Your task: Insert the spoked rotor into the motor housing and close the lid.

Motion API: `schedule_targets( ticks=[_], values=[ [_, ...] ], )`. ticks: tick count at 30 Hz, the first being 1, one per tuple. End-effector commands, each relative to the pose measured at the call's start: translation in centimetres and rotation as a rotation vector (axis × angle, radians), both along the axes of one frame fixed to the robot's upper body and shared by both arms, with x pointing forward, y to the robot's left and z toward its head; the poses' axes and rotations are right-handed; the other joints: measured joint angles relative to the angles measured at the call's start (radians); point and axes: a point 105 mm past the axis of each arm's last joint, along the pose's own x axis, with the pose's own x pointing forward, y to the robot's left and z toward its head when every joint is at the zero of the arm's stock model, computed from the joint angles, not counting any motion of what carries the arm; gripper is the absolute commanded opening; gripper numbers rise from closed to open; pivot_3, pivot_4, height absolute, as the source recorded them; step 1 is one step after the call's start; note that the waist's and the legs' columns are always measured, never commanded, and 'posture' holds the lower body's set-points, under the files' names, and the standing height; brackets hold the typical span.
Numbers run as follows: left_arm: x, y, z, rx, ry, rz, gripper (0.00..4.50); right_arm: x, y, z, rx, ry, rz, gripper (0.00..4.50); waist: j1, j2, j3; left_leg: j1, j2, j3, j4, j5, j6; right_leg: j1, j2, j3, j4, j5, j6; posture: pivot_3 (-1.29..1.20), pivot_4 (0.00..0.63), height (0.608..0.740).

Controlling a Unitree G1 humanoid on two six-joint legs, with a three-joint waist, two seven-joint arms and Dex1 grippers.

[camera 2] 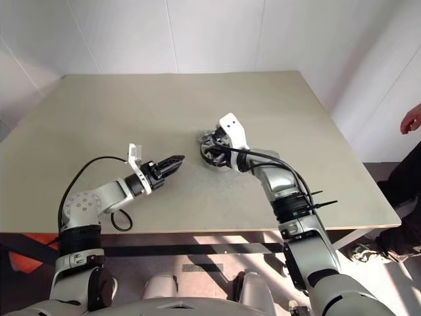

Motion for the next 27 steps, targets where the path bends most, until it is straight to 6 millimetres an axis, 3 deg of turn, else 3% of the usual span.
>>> schedule_targets(
  ticks=[1, 22, 27],
  values=[
    [0.3, -0.3, 0.9, 0.005, -0.042, -0.009, 2.31, 0.4, -0.7, 0.7, -0.017, -0.025, -0.023, 0.00, 0.000, 0.000, 0.000, 0.000, 0.000, 0.000, 0.000, 0.000, 0.000, 0.000, 0.000, 0.000, 0.000, 0.000, 0.000, 0.00, 0.000, 0.740],
    [0.9, -0.5, 0.5, 0.027, -0.037, -0.022, 2.31, -1.5, -2.8, 0.1, -0.041, -0.004, -0.057, 0.00, 0.001, 0.000, 0.000, 0.000, 0.000, 0.000, 0.000, 0.000, 0.000, 0.000, 0.000, 0.000, 0.000, 0.000, 0.000, 0.00, 0.000, 0.740],
    [1.2, -1.1, 0.6, 0.036, -0.044, -0.044, 2.31, -1.7, -2.6, 2.0, 0.014, -0.059, -0.038, 0.00, 0.001, 0.000, 0.000, 0.000, 0.000, 0.000, 0.000, 0.000, 0.000, 0.000, 0.000, 0.000, 0.000, 0.000, 0.000, 0.00, 0.000, 0.740]
  ],
)
